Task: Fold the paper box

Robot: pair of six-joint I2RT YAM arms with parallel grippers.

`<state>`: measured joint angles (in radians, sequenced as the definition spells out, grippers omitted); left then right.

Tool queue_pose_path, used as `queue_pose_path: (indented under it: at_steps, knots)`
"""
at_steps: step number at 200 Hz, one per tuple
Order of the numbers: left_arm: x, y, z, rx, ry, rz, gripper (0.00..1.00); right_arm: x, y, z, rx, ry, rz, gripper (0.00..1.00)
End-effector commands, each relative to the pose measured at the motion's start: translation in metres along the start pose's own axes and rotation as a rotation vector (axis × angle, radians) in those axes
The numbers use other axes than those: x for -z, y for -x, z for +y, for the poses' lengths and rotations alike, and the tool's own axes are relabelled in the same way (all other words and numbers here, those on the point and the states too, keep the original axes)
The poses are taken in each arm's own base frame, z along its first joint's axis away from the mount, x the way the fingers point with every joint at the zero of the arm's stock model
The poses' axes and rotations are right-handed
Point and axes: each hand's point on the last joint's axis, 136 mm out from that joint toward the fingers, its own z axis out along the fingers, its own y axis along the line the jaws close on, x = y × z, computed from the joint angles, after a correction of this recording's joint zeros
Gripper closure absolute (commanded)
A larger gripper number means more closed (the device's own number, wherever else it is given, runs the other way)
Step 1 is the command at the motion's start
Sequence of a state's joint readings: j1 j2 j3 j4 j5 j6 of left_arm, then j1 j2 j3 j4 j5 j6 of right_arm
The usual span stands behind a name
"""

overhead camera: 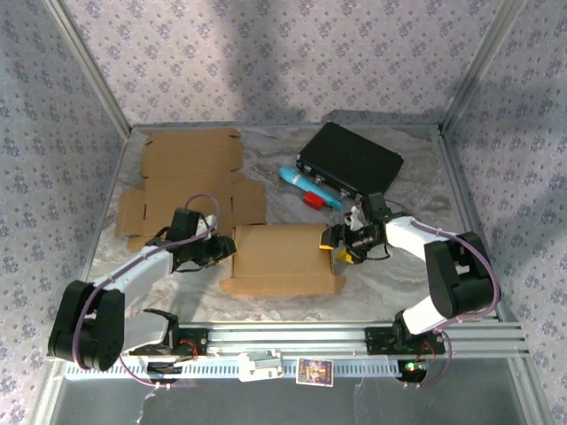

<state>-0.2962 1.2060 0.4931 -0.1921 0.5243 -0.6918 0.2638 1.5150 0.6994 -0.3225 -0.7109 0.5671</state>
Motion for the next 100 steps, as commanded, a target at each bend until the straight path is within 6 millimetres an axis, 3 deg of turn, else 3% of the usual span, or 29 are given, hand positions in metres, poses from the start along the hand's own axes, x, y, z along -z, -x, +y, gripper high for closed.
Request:
queue_pose_path:
  at_steps: [1, 64, 100]
  knots:
    - [-0.006, -0.006, 0.025, 0.046, 0.086, -0.002, 0.75, -0.003, -0.003, 0.009, 0.019, 0.101, 0.017, 0.23]
    - [-0.008, -0.020, 0.059, 0.141, 0.185, 0.028, 0.81, -0.006, -0.003, 0.009, 0.017, 0.168, 0.021, 0.19]
    - [-0.005, -0.022, 0.072, 0.224, 0.169, 0.014, 0.84, -0.004, 0.003, 0.018, 0.036, 0.214, 0.000, 0.16]
